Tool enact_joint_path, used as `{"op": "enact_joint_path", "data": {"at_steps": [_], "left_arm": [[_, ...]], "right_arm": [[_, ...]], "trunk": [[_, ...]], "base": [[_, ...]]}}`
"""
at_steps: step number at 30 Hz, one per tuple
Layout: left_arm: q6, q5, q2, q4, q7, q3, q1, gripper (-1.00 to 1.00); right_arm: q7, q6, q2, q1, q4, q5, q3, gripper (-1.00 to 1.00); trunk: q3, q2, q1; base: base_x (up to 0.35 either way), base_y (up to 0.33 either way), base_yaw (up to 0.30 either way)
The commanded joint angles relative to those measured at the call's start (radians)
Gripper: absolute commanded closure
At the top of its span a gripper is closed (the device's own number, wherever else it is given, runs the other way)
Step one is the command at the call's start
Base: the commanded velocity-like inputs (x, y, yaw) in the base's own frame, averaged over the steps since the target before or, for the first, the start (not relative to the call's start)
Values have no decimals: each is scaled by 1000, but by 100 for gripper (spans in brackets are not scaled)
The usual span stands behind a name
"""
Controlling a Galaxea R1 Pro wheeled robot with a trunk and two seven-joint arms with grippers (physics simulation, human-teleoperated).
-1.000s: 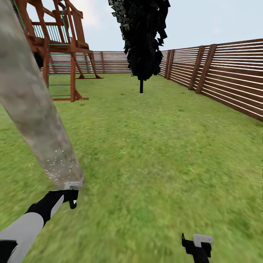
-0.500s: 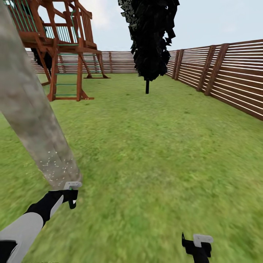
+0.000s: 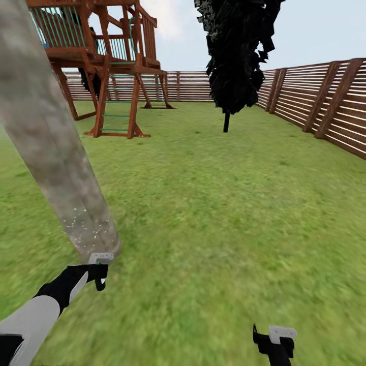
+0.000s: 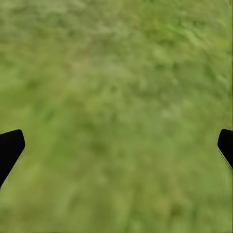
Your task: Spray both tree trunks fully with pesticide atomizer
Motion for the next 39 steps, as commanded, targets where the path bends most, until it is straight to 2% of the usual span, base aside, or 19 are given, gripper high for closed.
{"op": "enact_joint_path", "data": {"at_steps": [1,5,21,27,39], "left_arm": [[6,10,1,-1,4,-8,-1,100],[6,11,-1,-1,26,-8,-1,100],[4,14,-3,-1,28,-8,-1,100],[4,14,-3,-1,28,-8,-1,100],[4,14,-3,-1,28,-8,-1,100]], "right_arm": [[-5,-2,0,-1,1,11,-5,-100],[-5,-2,0,-1,1,11,-5,-100],[-5,-2,0,-1,1,11,-5,-100],[-5,-2,0,-1,1,11,-5,-100],[-5,-2,0,-1,1,11,-5,-100]], "trunk": [[-1,0,0],[-1,0,0],[-1,0,0],[-1,0,0],[-1,0,0]], "base": [[192,-235,275],[206,-227,275],[212,-223,268],[156,-238,28],[6,-270,45]]}}
